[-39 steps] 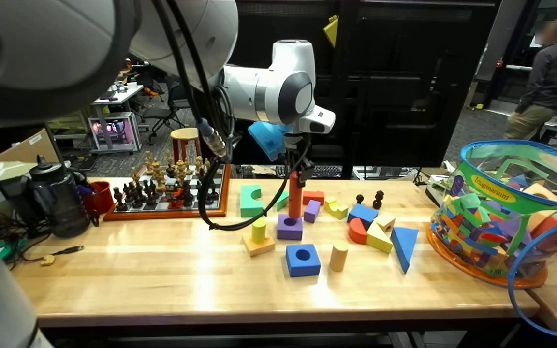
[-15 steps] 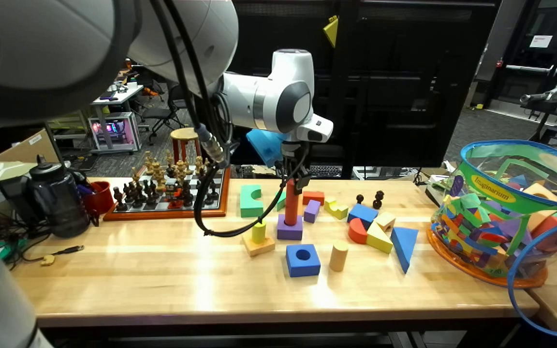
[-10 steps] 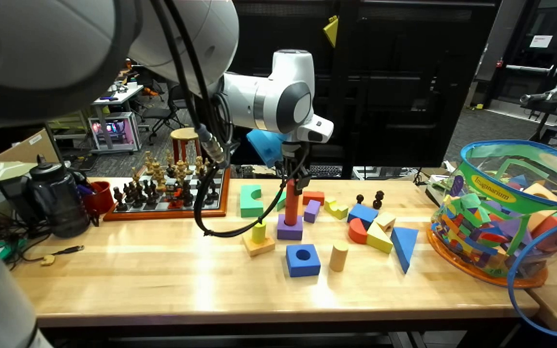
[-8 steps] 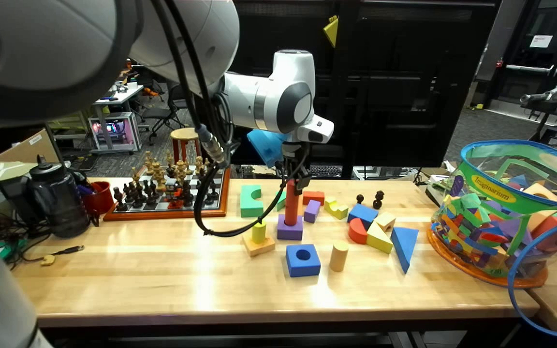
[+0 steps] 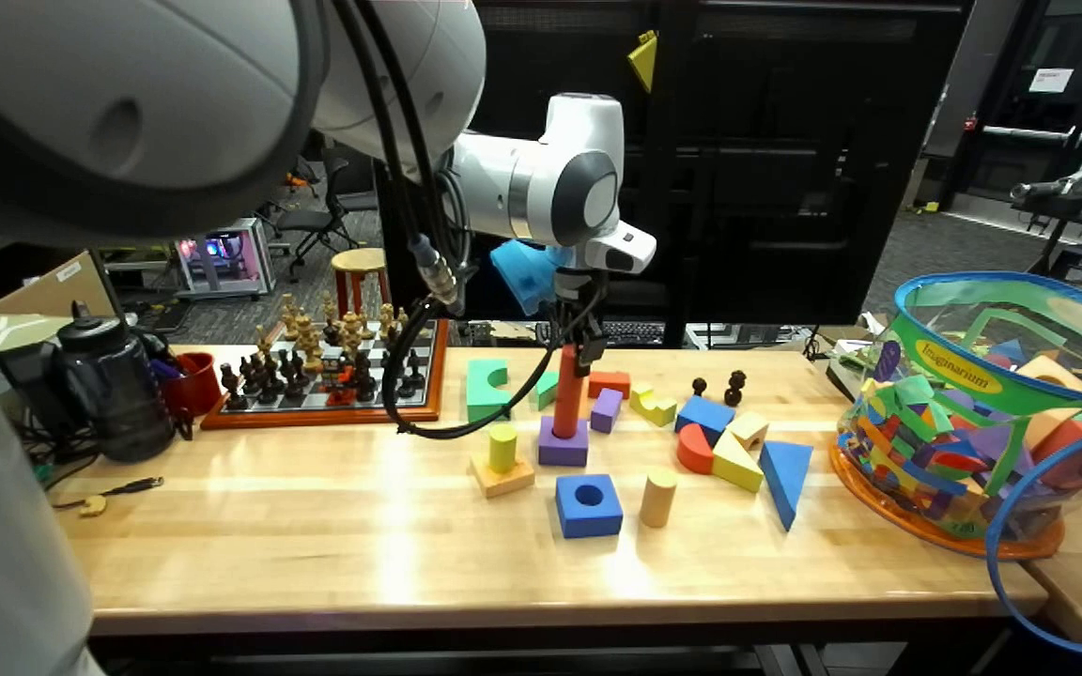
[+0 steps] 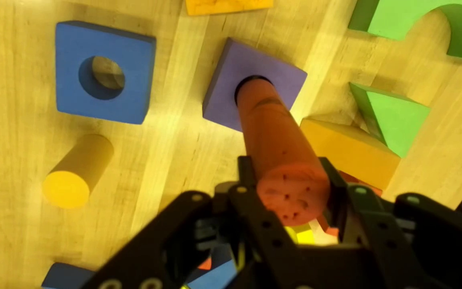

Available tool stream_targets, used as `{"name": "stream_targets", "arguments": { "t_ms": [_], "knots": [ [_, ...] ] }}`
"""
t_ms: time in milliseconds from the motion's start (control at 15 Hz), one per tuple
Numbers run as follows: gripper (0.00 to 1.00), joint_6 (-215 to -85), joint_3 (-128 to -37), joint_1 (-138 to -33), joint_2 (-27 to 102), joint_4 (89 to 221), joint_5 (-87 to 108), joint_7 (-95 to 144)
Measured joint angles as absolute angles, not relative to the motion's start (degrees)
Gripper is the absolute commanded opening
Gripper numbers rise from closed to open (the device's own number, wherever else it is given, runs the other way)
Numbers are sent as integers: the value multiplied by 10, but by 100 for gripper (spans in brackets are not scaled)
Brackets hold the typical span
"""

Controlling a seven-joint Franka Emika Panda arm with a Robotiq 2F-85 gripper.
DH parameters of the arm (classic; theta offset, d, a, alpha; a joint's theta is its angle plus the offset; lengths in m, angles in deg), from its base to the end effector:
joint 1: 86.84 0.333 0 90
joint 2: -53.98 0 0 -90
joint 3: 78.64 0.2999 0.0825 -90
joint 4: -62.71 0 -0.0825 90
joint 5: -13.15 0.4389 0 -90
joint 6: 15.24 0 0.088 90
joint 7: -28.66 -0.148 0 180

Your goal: Put the yellow cylindrical block in the middle of the square object

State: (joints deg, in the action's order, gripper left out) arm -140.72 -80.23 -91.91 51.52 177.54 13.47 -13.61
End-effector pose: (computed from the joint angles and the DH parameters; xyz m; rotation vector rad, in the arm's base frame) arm 0.6271 -0.0728 0.3672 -2.8084 1.2826 -0.2088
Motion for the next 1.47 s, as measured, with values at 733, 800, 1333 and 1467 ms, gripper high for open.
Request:
{"name": "stream_targets", "arguments": {
  "t_ms": [733,800,1333,1467],
  "knots": [
    [15,-1359,-805,-917,477,1726,129,-168],
    [15,-1365,-805,-915,473,1729,126,-170],
    [46,-1398,-807,-903,454,1739,122,-180],
    [69,-1406,-808,-902,454,1747,122,-180]
  ]
}}
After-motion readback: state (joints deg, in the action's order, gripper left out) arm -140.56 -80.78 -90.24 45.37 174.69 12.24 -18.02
